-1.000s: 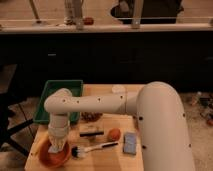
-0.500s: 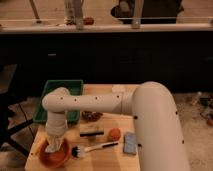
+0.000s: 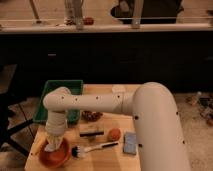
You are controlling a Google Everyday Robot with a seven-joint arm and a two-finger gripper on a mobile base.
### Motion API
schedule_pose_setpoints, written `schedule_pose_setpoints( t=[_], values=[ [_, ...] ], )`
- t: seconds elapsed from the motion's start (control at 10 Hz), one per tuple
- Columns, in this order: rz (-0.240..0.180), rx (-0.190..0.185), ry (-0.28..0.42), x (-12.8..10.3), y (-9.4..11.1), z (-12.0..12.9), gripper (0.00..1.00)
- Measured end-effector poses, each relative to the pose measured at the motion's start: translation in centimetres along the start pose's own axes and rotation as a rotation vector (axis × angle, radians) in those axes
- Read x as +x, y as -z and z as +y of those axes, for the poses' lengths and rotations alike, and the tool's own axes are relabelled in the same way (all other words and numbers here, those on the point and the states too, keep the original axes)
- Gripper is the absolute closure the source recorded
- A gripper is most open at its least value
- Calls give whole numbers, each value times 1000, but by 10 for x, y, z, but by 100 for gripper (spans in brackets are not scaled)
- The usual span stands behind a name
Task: Place towel in red bowl
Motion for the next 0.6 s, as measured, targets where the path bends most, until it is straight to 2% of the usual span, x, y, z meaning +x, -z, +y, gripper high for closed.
schedule_pose_setpoints(
  t=[0.6],
  values=[
    [-2,-11,7,-3,0,-2,32]
  ],
)
